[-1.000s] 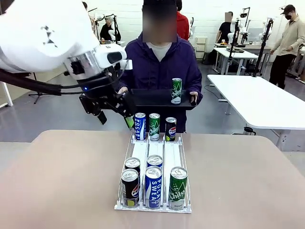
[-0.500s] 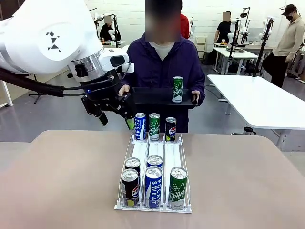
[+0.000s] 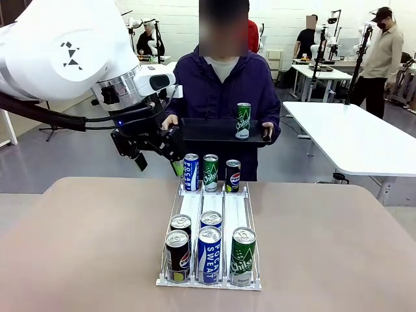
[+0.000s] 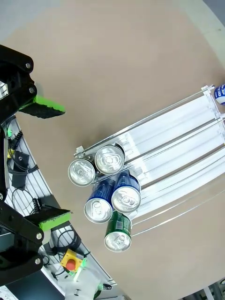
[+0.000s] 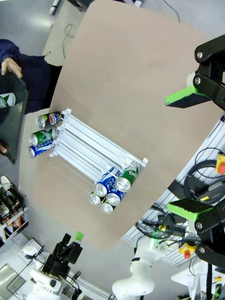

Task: Retrieve and hand over the desired beverage to the person.
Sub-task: Pick up another can of the same type that the person held from the Automatic Can Dispenser.

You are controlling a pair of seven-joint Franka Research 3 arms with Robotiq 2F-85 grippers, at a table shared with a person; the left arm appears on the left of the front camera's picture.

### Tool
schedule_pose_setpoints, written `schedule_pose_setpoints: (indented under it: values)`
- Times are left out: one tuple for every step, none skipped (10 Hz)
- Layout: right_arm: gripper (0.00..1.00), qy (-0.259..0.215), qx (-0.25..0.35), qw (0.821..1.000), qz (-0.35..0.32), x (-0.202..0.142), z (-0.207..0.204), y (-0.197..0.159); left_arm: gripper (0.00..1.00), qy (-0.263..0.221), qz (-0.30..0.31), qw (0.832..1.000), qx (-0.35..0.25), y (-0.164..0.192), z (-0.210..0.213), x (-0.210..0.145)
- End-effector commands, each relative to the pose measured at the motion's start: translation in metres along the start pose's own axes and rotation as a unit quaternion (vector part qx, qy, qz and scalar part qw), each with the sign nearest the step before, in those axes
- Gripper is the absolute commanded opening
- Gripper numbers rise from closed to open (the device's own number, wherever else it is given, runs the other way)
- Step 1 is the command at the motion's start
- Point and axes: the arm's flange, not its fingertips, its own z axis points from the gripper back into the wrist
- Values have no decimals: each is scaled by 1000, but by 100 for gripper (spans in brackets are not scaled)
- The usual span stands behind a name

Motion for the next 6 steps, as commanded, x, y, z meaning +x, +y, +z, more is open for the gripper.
schedule_pose_setpoints:
  values:
    - [100, 5, 2, 1000, 5, 1, -1, -2, 100, 0, 0, 1000, 0, 0, 0, 0]
    - [100, 5, 2, 1000, 5, 1, -1, -2, 100, 8, -8, 1000, -1, -21, -9, 4]
    - [100, 5, 2, 1000, 5, 1, -1, -2, 100, 24, -4, 1000, 14, -38, -20, 8]
    - [100, 5, 2, 1000, 5, 1, -1, -2, 100, 45, 17, 999, 15, -52, -29, 13]
    - [100, 5, 2, 1000, 5, 1, -1, -2, 100, 52, 52, 997, 18, -65, -38, 14]
    - [100, 5, 2, 1000, 5, 1, -1, -2, 100, 67, 100, 992, 28, -79, -50, 13]
